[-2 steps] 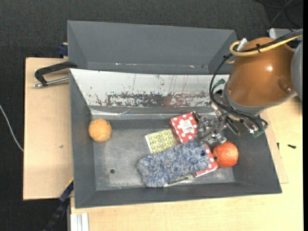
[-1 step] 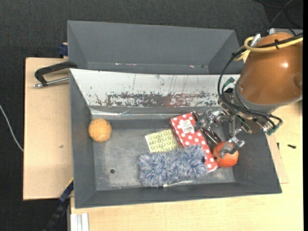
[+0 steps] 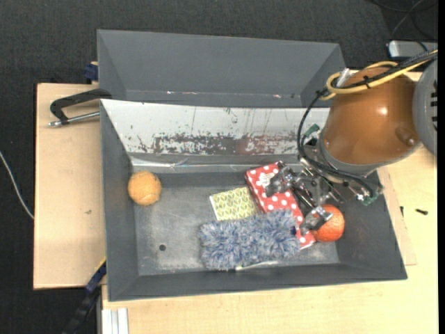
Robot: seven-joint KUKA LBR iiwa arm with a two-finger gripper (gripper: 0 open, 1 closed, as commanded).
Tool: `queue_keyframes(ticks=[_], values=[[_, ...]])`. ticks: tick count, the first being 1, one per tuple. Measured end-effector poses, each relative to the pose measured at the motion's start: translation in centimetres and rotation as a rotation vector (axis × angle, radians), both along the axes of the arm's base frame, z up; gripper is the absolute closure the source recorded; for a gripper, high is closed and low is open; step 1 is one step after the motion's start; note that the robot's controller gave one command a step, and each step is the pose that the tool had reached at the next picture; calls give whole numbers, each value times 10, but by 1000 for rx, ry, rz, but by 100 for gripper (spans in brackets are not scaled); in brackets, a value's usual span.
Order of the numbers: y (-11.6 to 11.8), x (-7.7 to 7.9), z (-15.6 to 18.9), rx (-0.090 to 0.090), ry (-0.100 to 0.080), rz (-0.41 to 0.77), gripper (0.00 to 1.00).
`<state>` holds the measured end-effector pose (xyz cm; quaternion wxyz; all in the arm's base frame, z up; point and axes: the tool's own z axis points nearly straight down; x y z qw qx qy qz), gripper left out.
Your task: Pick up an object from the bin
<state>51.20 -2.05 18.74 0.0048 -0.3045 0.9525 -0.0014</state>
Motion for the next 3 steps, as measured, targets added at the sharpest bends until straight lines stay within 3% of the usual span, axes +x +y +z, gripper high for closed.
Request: queue_keyframes(ticks=[1, 2, 3], values=[[33, 11, -110, -3, 10, -51, 100], [33, 11, -110, -3, 10, -51, 100], [22, -9, 39, -1, 2, 140, 100]])
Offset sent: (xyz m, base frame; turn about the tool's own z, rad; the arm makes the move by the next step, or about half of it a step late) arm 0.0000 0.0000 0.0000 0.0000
